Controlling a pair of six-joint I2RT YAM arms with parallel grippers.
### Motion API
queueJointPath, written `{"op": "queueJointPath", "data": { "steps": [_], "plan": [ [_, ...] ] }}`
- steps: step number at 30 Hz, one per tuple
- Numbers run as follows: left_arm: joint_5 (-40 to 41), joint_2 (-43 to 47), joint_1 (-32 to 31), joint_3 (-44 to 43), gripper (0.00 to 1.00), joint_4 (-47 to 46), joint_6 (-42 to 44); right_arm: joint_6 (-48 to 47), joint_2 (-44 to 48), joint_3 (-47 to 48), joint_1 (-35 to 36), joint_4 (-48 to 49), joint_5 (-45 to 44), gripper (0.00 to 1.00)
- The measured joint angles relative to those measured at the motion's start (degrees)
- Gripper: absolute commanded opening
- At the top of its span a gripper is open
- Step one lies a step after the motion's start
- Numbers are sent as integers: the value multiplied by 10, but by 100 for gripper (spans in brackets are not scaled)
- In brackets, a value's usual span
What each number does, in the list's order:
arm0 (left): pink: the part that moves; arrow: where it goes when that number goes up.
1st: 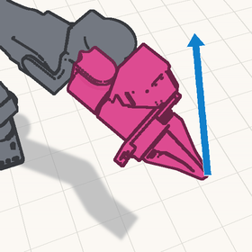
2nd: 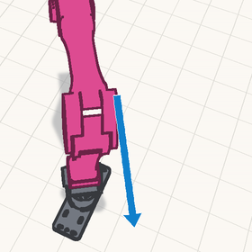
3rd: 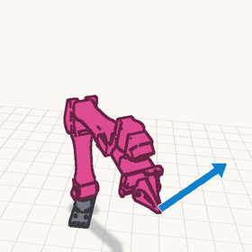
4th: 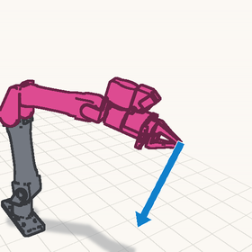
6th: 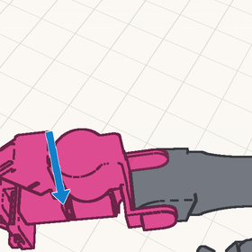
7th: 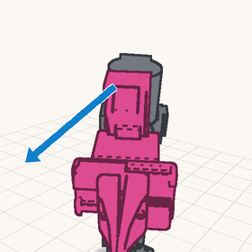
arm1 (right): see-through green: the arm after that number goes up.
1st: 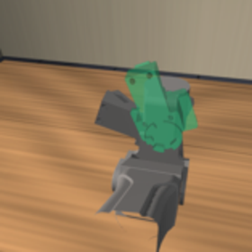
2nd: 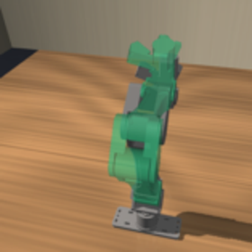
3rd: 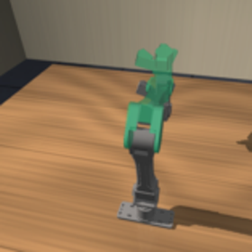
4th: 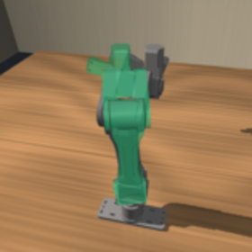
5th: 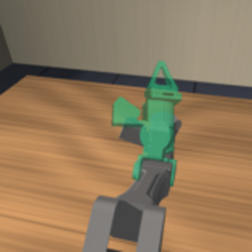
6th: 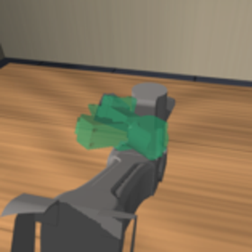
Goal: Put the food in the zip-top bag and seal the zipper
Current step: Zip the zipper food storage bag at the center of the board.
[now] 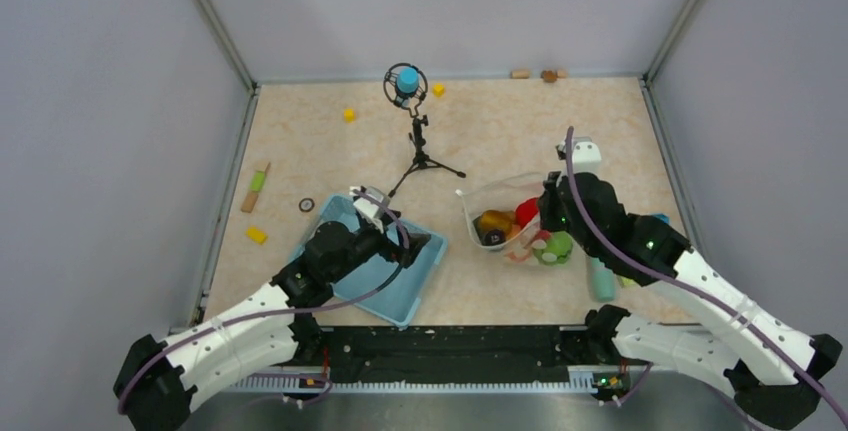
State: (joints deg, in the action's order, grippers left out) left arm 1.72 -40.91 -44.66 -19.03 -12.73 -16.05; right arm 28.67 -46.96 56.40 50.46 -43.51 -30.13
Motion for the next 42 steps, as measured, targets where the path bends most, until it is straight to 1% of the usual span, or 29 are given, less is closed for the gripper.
{"op": "queueJointPath", "data": {
  "steps": [2, 4, 9, 13, 18, 25, 26, 30, 32, 35, 40, 42],
  "plan": [
    [-44, -17, 0, 1, 97, -26, 29, -23, 0, 0, -39, 5, 35, 0],
    [-82, -34, 0, 1, 96, -58, 55, -49, 0, 0, -58, 12, 75, 0],
    [-139, -71, 0, 1, 93, -99, 90, -97, 0, 0, -64, 28, 185, 0],
    [-162, -86, 0, 1, 92, -108, 102, -113, 0, 8, -64, 32, 265, 0],
    [-216, -79, 0, 5, 88, -128, 120, -116, 11, 32, -64, 34, 341, 0],
    [-285, -40, 0, 23, 83, -154, 139, -122, 21, 41, -64, 31, 396, 0],
    [-295, -38, 0, 25, 81, -162, 141, -122, 21, 41, -64, 31, 400, 0],
    [-340, -47, 0, 26, 68, -186, 144, -122, 22, 40, -64, 33, 416, 0],
    [-359, -65, 0, 22, 58, -187, 148, -122, 26, 39, -64, 35, 421, 0],
    [-381, -92, 0, 7, 47, -171, 158, -121, 36, 34, -64, 41, 427, 0],
    [-414, -118, 0, -9, 46, -162, 168, -118, 50, 21, -64, 48, 431, 0],
    [-422, -121, 0, -9, 42, -160, 170, -115, 51, 15, -64, 49, 431, 0]
  ]
}}
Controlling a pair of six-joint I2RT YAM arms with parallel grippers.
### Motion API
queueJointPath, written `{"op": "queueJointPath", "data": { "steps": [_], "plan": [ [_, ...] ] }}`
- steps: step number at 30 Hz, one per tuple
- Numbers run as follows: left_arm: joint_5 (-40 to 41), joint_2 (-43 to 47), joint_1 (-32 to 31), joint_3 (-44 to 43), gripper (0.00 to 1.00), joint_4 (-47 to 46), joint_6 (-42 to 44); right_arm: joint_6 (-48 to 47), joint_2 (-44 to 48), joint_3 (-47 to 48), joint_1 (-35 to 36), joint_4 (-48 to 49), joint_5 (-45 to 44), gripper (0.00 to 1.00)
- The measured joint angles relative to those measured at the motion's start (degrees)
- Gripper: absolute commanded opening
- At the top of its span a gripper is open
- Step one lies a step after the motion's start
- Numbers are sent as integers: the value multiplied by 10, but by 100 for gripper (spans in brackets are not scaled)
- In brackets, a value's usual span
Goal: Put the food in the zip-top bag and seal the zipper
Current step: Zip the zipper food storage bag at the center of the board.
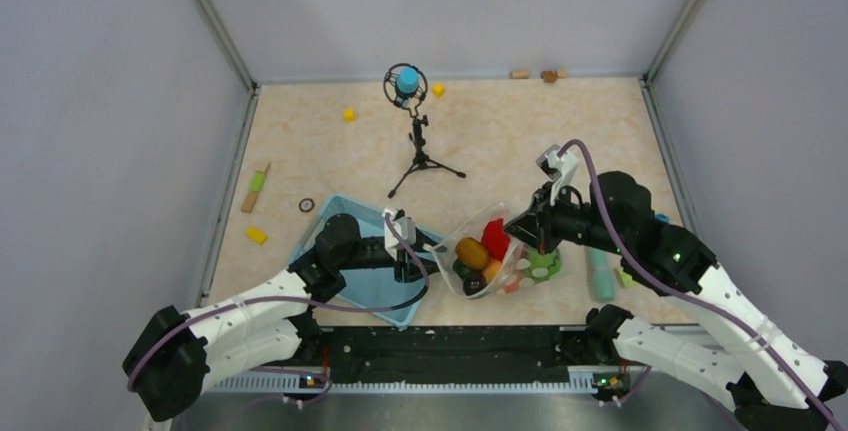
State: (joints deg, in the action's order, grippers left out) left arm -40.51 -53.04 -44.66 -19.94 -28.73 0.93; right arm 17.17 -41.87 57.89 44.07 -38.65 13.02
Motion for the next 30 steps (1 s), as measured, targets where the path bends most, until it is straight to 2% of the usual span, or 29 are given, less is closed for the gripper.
{"op": "queueJointPath", "data": {
  "steps": [3, 6, 14, 18, 22, 28, 30],
  "plan": [
    [-15, -1, 0, 0, 32, 0, 4, 5, 0, -8, 0, 1, -3, 0],
    [-32, -1, 0, 0, 0, 0, 7, 11, 1, -13, 0, 0, -14, 0],
    [-46, -3, 0, 0, 0, -22, -17, 27, 1, -49, 0, 9, -87, 0],
    [-27, -15, 0, 0, 0, -43, -60, 57, -11, -66, 0, -3, -195, 0],
    [36, -27, 0, 0, 0, -73, -118, 87, -31, -68, 0, -14, -306, 0],
    [97, -78, 0, -8, 0, -94, -177, 100, -63, -69, 0, -16, -367, 17],
    [102, -90, 0, -16, 0, -94, -192, 100, -73, -69, 0, -18, -383, 38]
  ]
}}
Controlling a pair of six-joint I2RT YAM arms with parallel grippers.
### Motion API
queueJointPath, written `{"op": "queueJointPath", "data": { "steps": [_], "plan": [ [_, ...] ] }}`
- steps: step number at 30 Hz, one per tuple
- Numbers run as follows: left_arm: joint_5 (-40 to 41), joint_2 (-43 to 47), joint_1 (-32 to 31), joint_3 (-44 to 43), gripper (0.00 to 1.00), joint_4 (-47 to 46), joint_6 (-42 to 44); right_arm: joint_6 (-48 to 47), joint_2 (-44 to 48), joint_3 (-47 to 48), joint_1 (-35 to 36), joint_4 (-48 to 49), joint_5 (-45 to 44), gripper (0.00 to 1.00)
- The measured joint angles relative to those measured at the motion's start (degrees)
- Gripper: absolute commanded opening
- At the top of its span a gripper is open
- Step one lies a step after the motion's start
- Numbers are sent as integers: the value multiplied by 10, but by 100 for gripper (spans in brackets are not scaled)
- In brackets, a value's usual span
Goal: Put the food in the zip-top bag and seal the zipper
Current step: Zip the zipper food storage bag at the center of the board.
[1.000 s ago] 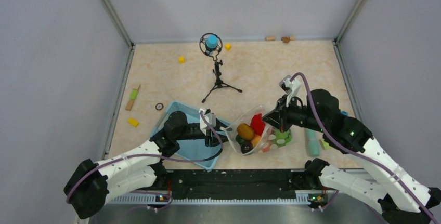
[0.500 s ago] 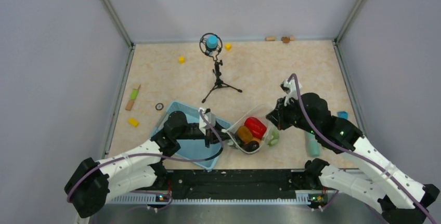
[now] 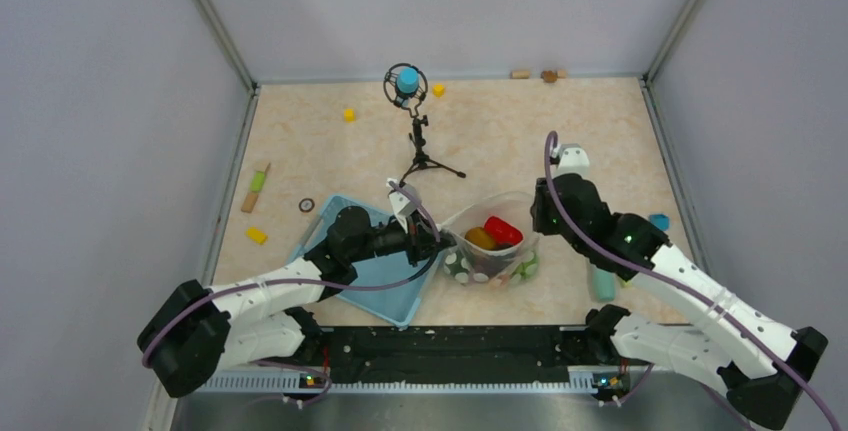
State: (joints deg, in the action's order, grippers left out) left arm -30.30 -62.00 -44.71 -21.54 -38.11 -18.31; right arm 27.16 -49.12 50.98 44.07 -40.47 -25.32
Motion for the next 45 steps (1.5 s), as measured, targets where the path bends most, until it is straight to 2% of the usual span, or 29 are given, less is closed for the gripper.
{"op": "queueJointPath", "data": {
  "steps": [2, 3, 4, 5, 9, 16, 21, 24, 29, 31, 33, 35, 36, 37, 39, 41, 43, 45],
  "plan": [
    [3, -6, 0, -11, 0, 7, -12, -11, -5, 1, 0, -2, 1, 53],
    [6, -7, 0, -17, 0, 12, -16, -17, -5, 4, 0, -3, 10, 66],
    [9, -6, 0, -23, 0, 19, -21, -31, -5, 11, 0, -4, 27, 73],
    [13, -6, 0, -28, 0, 27, -26, -39, -4, 21, 0, -3, 43, 75],
    [26, -2, 0, -37, 0, 48, -37, -86, 17, 60, 0, 25, 124, 78],
    [26, 14, 0, -40, 0, 80, -39, -166, 97, 49, 0, 135, 413, 75],
    [27, 16, -1, -56, 0, 104, -36, -193, 59, 37, 0, 161, 524, 67],
    [26, 19, -2, -58, 0, 112, -33, -202, 13, 37, 6, 161, 554, 65],
    [10, 19, -2, -67, 0, 128, -23, -220, -58, 31, 69, 138, 506, 59],
    [-4, 19, -3, -67, 0, 129, -15, -223, -74, 31, 85, 128, 478, 47],
    [-19, 19, -5, -67, 0, 130, -7, -227, -87, 31, 88, 122, 453, 25],
    [-34, 19, -6, -67, 0, 130, 4, -229, -95, 31, 88, 117, 434, 10],
    [-41, 19, -6, -67, 4, 130, 8, -228, -96, 31, 88, 116, 428, 2],
    [-50, 19, -6, -67, 12, 130, 15, -227, -96, 31, 88, 115, 423, 0],
    [-59, 26, -6, -65, 36, 129, 24, -225, -92, 30, 88, 118, 416, 0],
    [-60, 42, -6, -55, 55, 125, 31, -222, -83, 25, 88, 125, 410, 0],
    [-52, 71, -7, -36, 67, 116, 30, -218, -66, 10, 88, 135, 403, 0],
    [-36, 98, -7, -11, 74, 100, 28, -212, -44, -8, 88, 146, 402, 0]
  ]
}}
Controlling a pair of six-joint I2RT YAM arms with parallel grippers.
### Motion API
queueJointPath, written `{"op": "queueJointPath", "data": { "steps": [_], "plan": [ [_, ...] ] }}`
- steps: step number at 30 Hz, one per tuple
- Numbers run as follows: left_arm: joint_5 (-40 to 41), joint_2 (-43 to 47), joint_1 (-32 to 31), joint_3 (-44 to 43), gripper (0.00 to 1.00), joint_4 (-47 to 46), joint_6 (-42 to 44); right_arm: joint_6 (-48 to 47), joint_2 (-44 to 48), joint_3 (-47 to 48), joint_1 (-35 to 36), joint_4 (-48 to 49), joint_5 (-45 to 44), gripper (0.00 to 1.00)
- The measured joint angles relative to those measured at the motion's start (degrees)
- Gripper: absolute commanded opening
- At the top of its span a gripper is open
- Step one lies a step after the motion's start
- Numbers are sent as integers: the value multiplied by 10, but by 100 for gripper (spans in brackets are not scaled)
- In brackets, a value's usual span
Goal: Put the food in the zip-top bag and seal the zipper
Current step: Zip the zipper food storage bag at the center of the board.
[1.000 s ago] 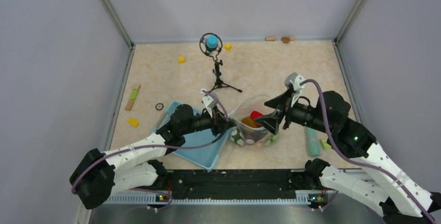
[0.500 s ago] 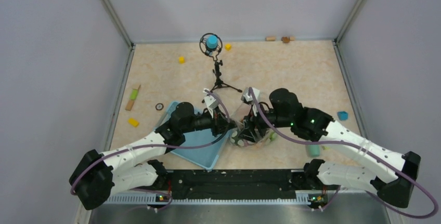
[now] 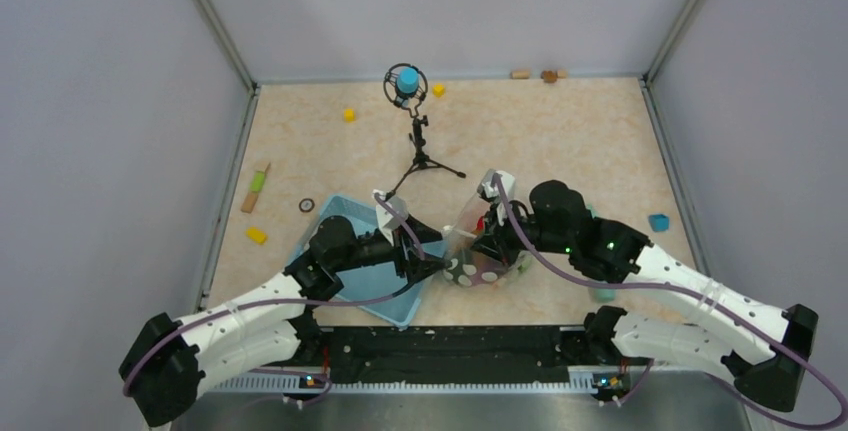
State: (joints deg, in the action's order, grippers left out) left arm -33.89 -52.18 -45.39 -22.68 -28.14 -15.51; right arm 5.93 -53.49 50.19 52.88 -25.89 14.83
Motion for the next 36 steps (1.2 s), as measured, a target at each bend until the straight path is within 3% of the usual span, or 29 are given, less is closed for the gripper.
{"op": "queueJointPath", "data": {
  "steps": [9, 15, 21, 27, 36],
  "plan": [
    [51, 5, 0, 42, 73, -71, -33, 27, 45, -67, 0, 63, 13, 0],
    [34, -28, 0, 41, 54, -108, -31, 38, 51, -74, 0, 75, 18, 0],
    [22, -46, 0, 41, 53, -148, -28, 52, 52, -75, 0, 81, 20, 0],
    [15, -47, 0, 41, 34, -178, -24, 67, 53, -79, 0, 90, 22, 0],
    [0, -61, 0, 41, 27, -187, -17, 93, 58, -85, 0, 102, 33, 0]
  ]
}}
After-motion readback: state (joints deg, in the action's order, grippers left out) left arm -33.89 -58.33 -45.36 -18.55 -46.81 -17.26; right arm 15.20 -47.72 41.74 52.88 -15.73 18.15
